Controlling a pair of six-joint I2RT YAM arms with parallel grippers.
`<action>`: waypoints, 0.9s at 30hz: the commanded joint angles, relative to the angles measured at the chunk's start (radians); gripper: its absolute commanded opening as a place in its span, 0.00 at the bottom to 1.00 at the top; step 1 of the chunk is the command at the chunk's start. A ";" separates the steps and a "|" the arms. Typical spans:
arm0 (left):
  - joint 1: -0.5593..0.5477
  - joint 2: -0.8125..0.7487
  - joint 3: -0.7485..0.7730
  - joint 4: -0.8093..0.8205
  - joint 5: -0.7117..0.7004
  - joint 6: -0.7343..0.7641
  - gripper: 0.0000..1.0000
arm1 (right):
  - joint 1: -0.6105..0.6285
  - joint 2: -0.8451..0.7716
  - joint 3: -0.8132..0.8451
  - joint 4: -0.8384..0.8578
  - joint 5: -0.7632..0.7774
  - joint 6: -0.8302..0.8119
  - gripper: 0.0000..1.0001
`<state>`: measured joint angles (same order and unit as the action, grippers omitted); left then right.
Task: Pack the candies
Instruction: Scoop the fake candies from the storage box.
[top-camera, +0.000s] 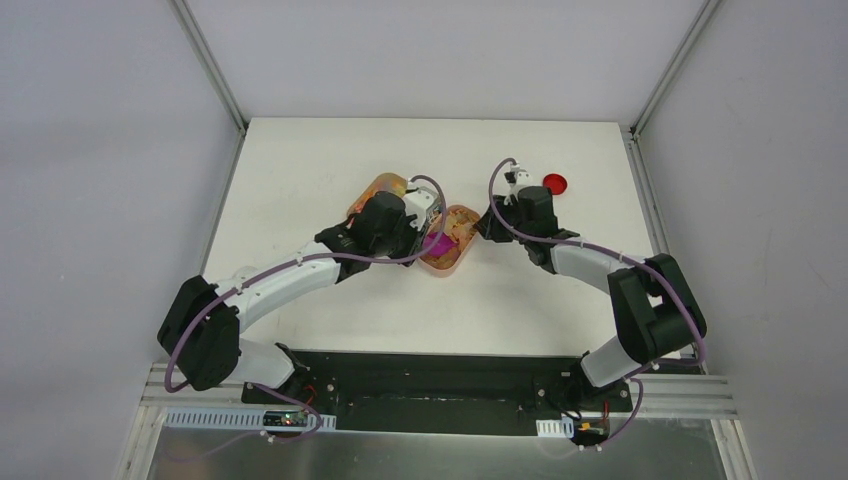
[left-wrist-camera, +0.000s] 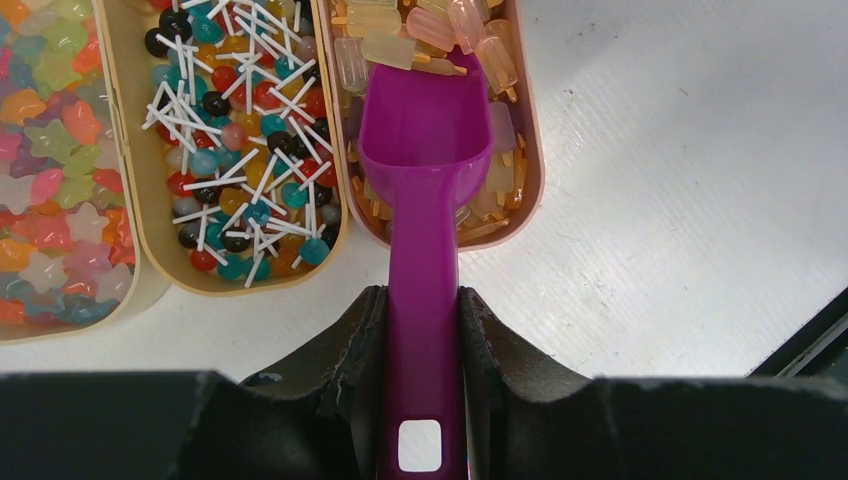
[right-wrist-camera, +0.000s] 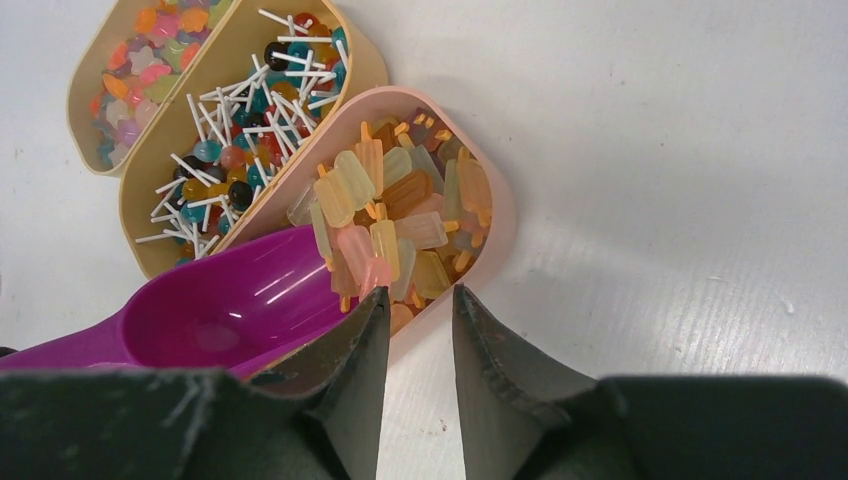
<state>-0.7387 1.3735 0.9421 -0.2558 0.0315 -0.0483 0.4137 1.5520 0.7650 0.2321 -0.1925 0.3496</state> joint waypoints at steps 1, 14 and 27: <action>0.005 -0.048 -0.042 0.057 -0.053 -0.032 0.00 | -0.007 -0.043 -0.007 0.060 -0.016 0.008 0.31; 0.006 -0.051 -0.067 0.104 -0.057 -0.044 0.00 | -0.008 -0.085 -0.016 0.059 -0.016 0.013 0.32; 0.005 -0.049 -0.111 0.160 -0.094 -0.056 0.00 | -0.009 -0.110 -0.020 0.059 -0.012 0.008 0.33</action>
<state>-0.7387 1.3479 0.8520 -0.1326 0.0174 -0.0917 0.4099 1.4818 0.7456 0.2367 -0.1993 0.3508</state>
